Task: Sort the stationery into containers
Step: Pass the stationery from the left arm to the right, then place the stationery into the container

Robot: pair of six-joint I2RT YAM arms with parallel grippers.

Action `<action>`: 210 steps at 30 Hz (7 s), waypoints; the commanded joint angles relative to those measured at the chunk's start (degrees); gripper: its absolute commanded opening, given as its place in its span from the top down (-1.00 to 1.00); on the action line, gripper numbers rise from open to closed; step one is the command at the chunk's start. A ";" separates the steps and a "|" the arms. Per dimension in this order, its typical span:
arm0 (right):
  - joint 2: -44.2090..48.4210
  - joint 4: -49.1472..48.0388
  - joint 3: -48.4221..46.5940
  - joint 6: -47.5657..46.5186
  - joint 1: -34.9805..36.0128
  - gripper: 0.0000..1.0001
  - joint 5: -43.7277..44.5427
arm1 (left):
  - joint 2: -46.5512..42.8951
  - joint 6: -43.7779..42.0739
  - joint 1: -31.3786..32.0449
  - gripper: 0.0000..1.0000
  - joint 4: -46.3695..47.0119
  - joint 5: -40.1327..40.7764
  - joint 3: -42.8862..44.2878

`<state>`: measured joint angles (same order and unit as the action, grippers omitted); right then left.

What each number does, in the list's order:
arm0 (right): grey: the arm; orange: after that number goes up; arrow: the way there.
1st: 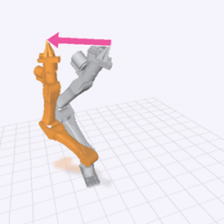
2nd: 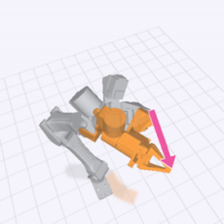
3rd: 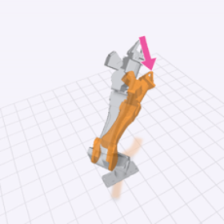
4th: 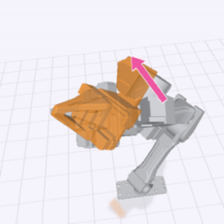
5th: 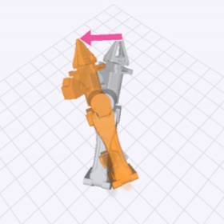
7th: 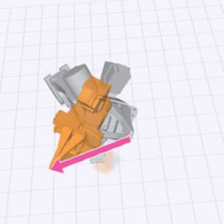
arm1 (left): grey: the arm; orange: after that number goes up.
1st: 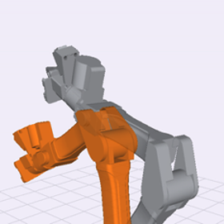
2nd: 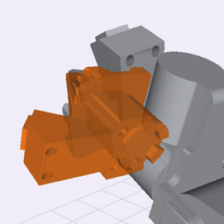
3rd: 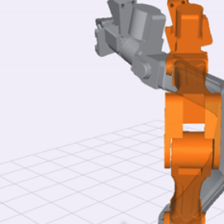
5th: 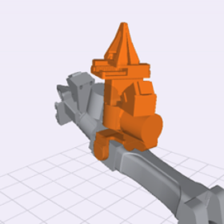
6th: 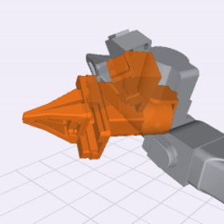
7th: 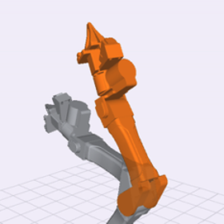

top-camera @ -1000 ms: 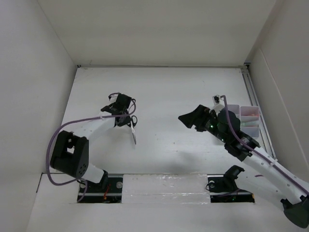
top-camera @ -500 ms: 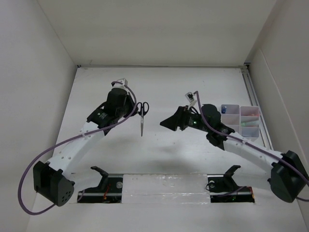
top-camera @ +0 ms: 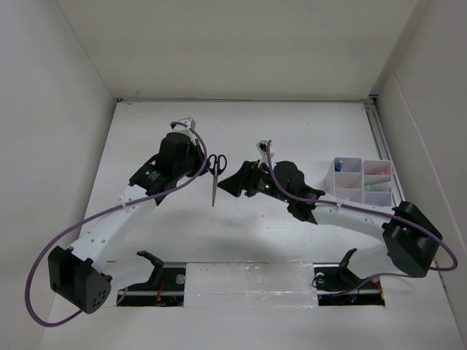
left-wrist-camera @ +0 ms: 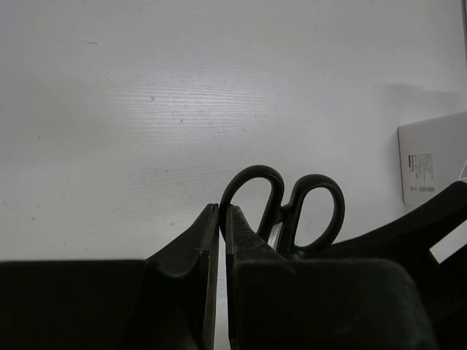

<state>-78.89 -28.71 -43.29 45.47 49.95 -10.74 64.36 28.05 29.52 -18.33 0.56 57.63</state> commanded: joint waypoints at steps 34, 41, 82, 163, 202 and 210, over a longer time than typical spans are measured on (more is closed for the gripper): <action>-8.65 -3.20 -11.56 -2.06 1.64 1.00 12.39 | -4.85 -0.63 -0.07 0.02 1.80 -0.30 0.21; 1.88 3.11 -5.59 -5.48 -0.38 1.00 22.48 | -6.88 1.21 -0.07 -1.00 -0.47 5.84 0.21; 4.90 107.72 -19.29 66.24 -35.97 1.00 86.42 | -17.86 -2.74 -0.07 -1.00 -8.39 12.01 -4.63; -7.24 107.72 -19.81 66.24 -24.30 0.03 81.58 | -19.45 -3.80 -0.07 -1.00 -7.34 9.37 -4.63; 47.51 79.43 -29.22 -4.42 -1.35 -1.00 42.68 | -31.39 7.98 -1.22 -1.00 -14.01 38.90 -3.49; 50.06 78.37 -28.43 -10.32 -1.35 -1.00 28.76 | -35.08 3.85 -1.22 -1.00 -9.27 29.25 -5.24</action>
<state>-28.36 52.12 -72.16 38.20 48.10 23.75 30.81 33.80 28.42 -31.31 34.24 52.90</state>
